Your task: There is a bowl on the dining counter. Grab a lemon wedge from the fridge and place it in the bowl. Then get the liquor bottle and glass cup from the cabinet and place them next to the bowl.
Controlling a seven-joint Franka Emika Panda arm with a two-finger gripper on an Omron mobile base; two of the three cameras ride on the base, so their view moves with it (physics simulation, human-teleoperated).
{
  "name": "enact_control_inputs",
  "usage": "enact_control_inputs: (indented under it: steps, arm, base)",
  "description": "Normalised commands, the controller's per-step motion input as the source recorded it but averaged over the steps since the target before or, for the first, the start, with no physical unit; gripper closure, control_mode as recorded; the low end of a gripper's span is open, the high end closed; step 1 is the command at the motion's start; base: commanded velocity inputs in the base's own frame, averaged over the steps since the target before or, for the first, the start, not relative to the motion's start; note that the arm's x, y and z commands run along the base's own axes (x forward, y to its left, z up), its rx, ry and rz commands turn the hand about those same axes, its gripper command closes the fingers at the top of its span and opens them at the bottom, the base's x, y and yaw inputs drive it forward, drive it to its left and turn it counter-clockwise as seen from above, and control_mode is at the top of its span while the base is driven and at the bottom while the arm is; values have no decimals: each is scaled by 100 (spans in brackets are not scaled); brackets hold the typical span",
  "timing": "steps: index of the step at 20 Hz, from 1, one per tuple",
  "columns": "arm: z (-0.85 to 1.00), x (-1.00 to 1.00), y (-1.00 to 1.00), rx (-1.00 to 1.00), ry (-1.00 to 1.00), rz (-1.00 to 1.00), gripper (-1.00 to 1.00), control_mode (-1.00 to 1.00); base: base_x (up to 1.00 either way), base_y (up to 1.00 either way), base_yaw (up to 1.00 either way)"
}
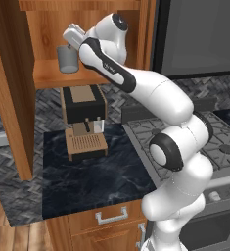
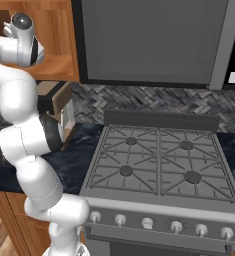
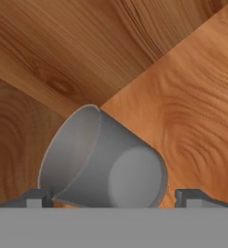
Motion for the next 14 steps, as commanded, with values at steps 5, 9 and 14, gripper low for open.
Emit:
enact_control_inputs:
  steps: [5,9,14]
  arm:
    - [-12,0,0,0,1,0,-100,-100]
    - [-13,0,0,0,2,0,-100,-100]
    - [-14,0,0,0,2,0,-100,-100]
  base:
    - [0,0,0]
    - [0,0,0]
    - [0,0,0]
